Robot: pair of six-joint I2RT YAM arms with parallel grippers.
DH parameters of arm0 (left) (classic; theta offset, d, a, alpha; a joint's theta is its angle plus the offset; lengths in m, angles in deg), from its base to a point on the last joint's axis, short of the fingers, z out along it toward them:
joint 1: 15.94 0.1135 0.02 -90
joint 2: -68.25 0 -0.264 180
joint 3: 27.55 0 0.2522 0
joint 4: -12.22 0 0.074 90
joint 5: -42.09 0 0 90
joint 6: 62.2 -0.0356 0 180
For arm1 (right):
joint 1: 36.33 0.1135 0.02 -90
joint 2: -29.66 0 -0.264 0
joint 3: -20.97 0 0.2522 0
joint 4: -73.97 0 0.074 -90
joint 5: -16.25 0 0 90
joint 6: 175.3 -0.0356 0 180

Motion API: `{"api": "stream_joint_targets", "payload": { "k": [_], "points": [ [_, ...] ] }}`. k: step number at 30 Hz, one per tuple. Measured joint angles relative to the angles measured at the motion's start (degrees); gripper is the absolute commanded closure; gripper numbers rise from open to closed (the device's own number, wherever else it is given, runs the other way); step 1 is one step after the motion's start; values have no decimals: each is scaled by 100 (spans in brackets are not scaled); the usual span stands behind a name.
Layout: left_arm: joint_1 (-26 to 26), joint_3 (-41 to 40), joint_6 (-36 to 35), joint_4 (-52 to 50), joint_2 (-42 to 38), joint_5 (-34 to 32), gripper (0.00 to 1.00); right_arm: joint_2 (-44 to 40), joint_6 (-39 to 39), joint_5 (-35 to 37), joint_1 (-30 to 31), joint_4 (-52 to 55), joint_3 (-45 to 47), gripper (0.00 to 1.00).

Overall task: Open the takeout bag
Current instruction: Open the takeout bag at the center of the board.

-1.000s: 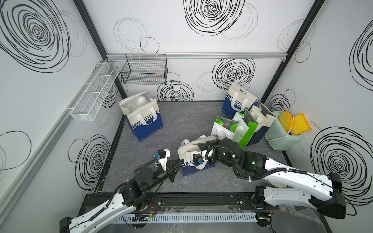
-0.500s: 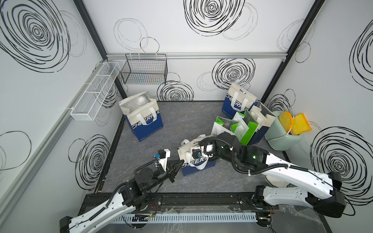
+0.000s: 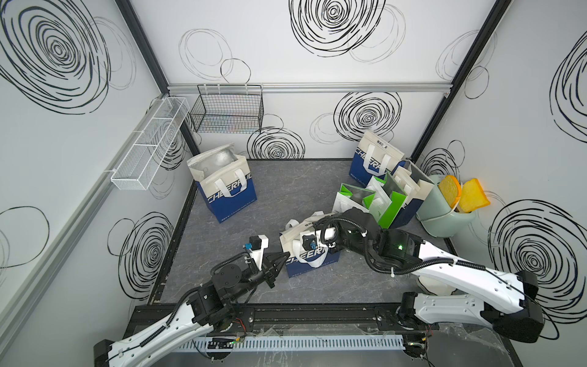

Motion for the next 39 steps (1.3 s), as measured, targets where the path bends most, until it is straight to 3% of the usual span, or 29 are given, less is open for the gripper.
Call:
{"api": "stream_joint_targets", "payload": {
  "k": [29, 39],
  "points": [
    [-15, 50, -7, -11, 48, -70, 100, 234, 1720, 450, 212, 190, -267, 100],
    [-26, 50, -7, -9, 48, -68, 100, 328, 1945, 516, 310, 503, -501, 100]
  ]
}}
